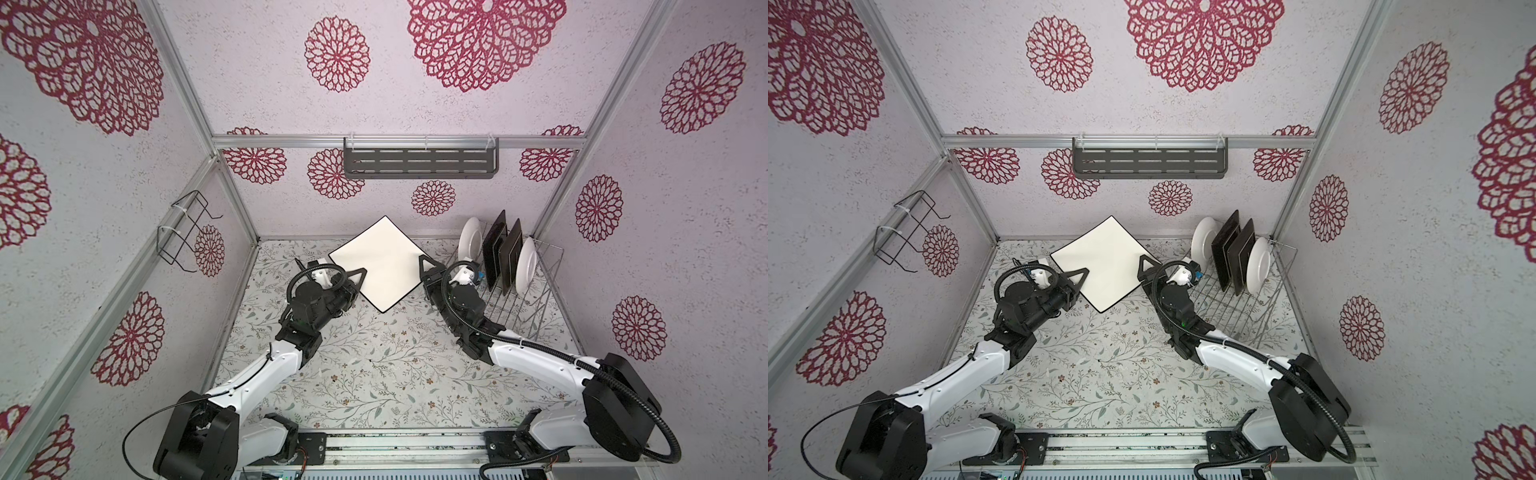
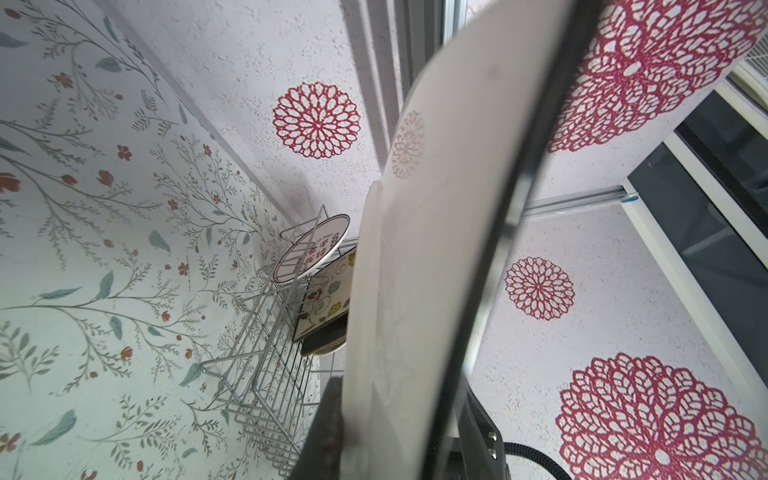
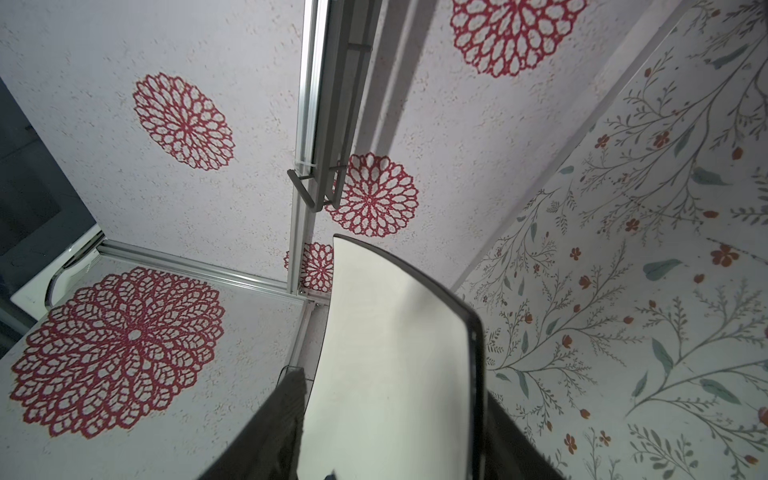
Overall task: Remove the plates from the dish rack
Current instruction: 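Open the right gripper and carry the plate away with the left gripper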
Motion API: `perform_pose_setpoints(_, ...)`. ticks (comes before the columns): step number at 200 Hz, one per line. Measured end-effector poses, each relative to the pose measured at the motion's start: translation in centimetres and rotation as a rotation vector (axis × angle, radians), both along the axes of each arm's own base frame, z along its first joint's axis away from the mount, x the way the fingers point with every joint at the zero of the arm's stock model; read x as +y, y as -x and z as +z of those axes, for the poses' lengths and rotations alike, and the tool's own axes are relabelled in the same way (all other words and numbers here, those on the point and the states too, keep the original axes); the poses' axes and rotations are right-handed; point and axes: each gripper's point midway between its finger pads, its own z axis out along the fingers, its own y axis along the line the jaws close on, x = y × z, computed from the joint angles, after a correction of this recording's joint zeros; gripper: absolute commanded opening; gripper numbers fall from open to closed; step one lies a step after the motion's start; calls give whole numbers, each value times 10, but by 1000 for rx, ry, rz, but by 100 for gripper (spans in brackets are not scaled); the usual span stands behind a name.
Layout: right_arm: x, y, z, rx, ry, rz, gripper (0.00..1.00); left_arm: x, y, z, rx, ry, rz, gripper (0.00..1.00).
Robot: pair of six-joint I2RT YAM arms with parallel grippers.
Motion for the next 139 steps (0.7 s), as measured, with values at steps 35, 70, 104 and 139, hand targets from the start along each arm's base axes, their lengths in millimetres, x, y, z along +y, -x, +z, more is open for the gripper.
perform_pose_setpoints(35,17,-1,11,18,-17,80,77,21,-2,8,-18,-13,53,0)
perform_pose_setpoints(70,24,3,7,36,-12,128,78,53,-13,-2,22,-34,140,0)
perform_pose_setpoints(104,25,7,-2,55,6,151,79,85,-21,-13,70,-51,232,0)
perform_pose_setpoints(139,20,16,-14,82,44,166,80,106,-24,-17,78,-52,288,0)
